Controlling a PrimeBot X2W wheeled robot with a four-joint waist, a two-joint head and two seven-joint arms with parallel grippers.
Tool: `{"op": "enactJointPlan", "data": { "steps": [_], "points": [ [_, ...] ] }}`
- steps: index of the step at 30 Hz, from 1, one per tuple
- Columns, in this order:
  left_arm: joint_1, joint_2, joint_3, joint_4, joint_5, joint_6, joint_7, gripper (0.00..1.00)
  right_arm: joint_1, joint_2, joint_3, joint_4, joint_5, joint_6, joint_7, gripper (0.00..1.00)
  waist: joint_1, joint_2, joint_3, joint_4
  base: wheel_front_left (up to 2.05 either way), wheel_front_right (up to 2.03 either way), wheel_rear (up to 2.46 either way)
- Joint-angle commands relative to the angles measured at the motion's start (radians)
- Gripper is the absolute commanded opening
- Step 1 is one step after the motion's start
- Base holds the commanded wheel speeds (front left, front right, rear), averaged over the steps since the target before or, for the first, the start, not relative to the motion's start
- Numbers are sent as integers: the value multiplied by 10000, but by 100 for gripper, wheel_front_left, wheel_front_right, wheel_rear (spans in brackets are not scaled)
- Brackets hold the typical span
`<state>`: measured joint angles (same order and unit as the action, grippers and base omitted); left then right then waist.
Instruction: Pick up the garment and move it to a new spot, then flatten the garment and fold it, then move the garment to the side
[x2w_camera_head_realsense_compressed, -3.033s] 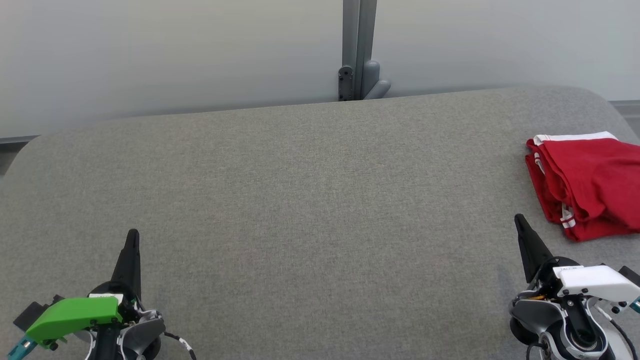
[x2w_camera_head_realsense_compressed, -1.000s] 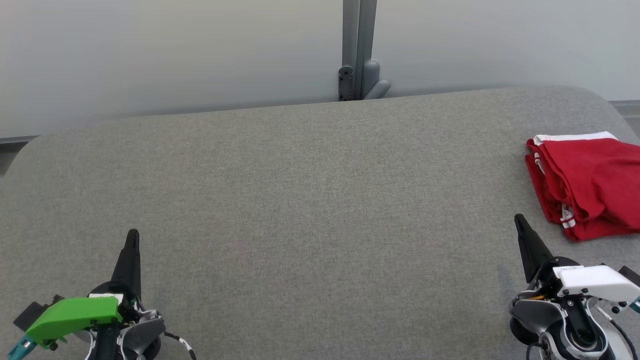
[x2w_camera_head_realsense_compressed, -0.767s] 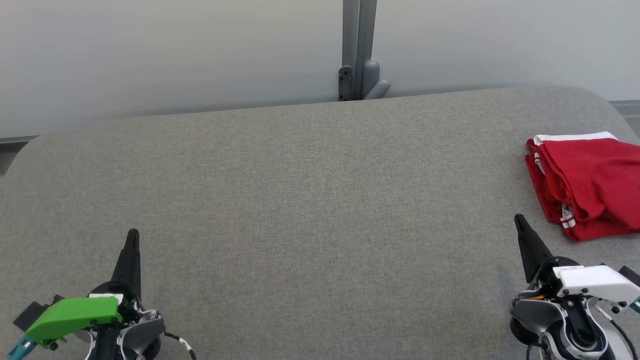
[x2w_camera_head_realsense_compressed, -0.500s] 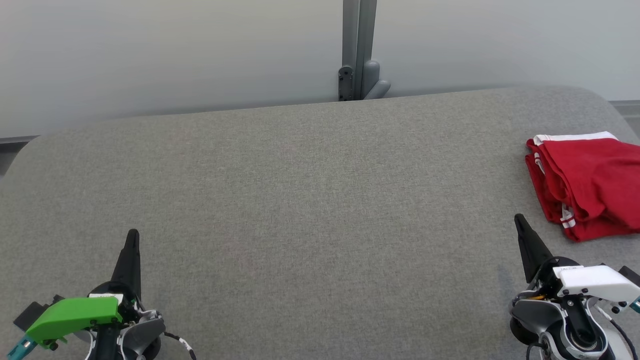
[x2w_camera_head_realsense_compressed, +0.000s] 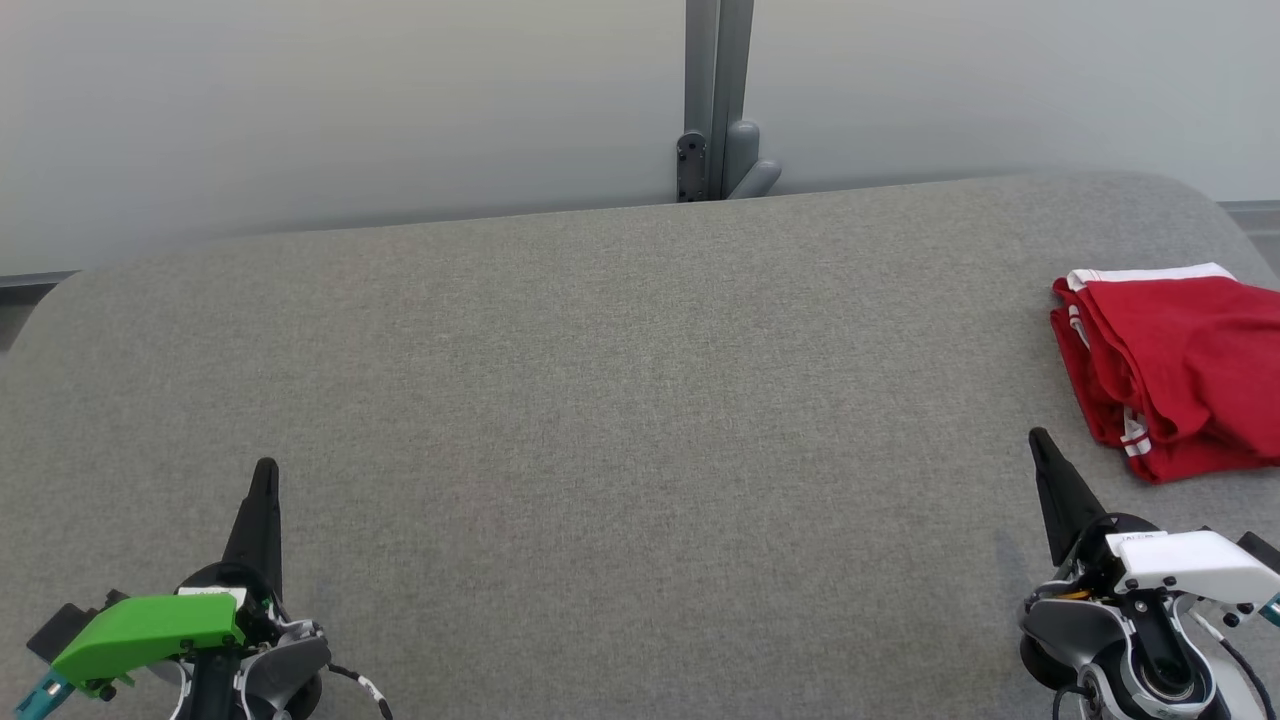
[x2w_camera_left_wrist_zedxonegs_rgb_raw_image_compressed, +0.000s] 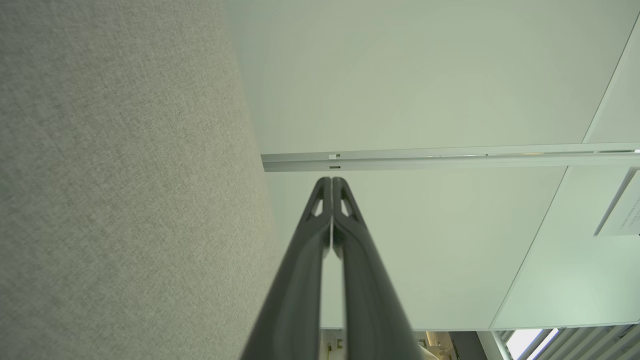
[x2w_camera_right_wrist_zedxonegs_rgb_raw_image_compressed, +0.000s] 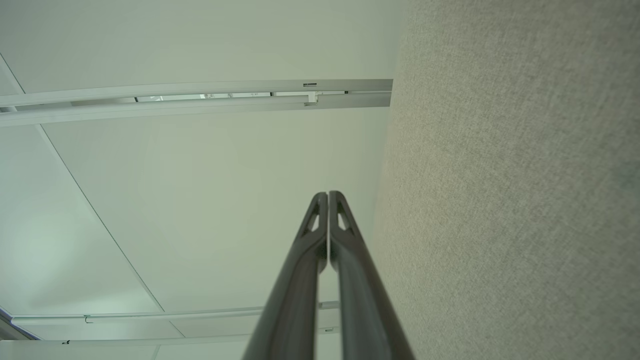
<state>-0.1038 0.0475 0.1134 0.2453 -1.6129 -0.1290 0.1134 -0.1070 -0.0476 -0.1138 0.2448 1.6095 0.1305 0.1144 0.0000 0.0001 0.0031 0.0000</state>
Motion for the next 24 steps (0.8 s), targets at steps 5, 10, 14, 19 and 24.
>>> {"op": "enactJointPlan", "data": {
  "steps": [5, 10, 14, 19, 24],
  "points": [
    [-119, 51, 25, 5, -7, -44, 40, 0, -60, -50, 7, 15, 68, 4, 29, 0, 0, -1, 0, 0, 0, 0, 0],
    [-119, 51, 25, 5, -7, -45, 40, 0, -60, -50, 7, 15, 68, 4, 29, 0, 0, -1, 0, 0, 0, 0, 0],
    [-119, 51, 25, 5, -7, -44, 40, 0, -60, -50, 7, 15, 68, 5, 29, 0, 0, -1, 0, 0, 0, 0, 0],
    [-119, 52, 25, 5, -7, -44, 40, 0, -60, -50, 7, 15, 68, 5, 28, 0, 0, -1, 0, 0, 0, 0, 0],
    [-119, 52, 25, 5, -7, -44, 40, 0, -60, -50, 8, 15, 68, 5, 28, 0, 0, -1, 0, 0, 0, 0, 0]
  ]
}}
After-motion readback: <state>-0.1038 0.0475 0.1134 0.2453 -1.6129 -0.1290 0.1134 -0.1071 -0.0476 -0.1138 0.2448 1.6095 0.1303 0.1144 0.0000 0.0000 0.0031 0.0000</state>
